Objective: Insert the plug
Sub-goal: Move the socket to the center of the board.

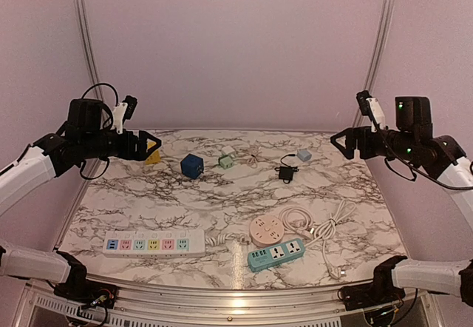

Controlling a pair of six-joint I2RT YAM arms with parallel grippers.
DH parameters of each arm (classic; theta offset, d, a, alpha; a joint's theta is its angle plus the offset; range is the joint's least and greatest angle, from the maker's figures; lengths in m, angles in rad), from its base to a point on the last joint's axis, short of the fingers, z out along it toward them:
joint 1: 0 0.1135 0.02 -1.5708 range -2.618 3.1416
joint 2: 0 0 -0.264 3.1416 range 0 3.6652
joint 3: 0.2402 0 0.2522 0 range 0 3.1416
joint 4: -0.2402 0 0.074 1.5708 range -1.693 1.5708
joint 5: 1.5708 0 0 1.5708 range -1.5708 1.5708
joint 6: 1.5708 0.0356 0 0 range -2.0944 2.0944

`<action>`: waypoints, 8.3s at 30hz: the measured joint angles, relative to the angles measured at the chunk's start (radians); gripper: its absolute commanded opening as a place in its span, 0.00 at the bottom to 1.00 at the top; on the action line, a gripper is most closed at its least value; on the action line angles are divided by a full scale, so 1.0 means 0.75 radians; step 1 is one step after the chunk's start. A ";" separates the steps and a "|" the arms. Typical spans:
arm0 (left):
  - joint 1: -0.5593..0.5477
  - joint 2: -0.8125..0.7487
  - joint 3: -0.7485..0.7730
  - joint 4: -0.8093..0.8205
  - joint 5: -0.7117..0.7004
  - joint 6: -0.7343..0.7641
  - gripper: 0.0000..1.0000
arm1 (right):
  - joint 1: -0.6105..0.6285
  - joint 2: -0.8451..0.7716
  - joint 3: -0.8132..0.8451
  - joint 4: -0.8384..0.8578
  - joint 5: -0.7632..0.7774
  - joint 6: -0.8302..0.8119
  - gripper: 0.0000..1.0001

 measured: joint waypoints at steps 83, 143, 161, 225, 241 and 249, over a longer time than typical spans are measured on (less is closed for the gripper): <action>-0.490 0.455 0.230 -0.383 -0.099 0.074 0.99 | -0.001 0.050 -0.209 -0.036 0.024 0.086 0.99; -0.718 0.873 0.277 -0.827 -0.357 0.709 0.99 | 0.017 0.112 -0.354 0.065 -0.130 0.135 0.98; -0.718 0.897 0.327 -0.816 -0.210 0.777 0.99 | 0.017 0.110 -0.354 0.066 -0.140 0.135 0.99; -0.642 1.347 0.796 -0.652 -0.651 0.779 0.77 | 0.247 0.276 -0.199 0.279 0.009 0.307 0.99; -0.762 1.569 1.148 -0.652 -0.603 0.832 0.79 | 0.247 0.225 -0.228 0.233 0.066 0.292 0.99; -0.793 1.578 1.161 -0.636 -0.591 0.824 0.95 | 0.247 0.225 -0.228 0.208 0.094 0.274 0.99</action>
